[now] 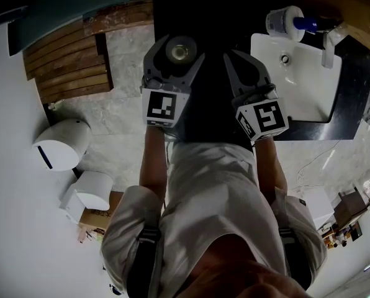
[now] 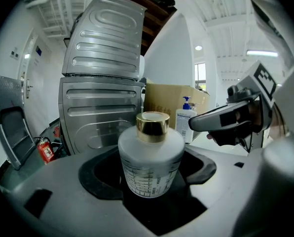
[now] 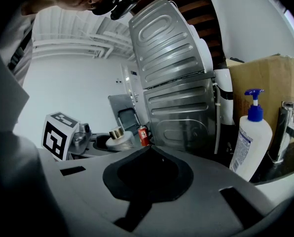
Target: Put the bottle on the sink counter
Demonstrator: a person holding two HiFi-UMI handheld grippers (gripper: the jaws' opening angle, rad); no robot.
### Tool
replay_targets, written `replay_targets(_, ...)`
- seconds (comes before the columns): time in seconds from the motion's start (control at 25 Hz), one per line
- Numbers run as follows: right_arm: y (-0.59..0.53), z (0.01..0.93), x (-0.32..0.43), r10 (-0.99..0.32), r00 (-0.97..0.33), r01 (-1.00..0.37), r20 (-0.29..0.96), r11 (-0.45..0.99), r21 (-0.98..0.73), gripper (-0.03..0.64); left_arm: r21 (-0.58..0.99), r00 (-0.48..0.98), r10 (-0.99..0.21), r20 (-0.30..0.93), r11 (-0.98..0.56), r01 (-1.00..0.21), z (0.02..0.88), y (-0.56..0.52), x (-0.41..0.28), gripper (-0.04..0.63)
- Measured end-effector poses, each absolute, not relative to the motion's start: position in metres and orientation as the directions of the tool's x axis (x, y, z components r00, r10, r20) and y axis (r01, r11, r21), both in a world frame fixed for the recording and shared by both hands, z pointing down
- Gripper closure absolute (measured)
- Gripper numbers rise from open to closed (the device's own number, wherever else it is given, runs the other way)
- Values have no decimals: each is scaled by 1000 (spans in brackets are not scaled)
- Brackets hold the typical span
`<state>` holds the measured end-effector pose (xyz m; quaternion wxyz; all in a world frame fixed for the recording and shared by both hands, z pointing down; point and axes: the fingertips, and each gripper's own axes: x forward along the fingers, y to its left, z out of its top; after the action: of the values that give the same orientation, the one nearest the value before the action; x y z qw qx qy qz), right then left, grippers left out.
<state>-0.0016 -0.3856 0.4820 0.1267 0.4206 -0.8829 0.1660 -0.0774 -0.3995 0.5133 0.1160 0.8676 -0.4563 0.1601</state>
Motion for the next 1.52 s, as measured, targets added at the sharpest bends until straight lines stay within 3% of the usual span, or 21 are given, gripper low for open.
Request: replay_targets(1.52, -417, 531, -2, -684, -599, -797, 417, 562, -221, 620, 18, 475, -737, 481, -533, -846, 584, -445, -72, 270)
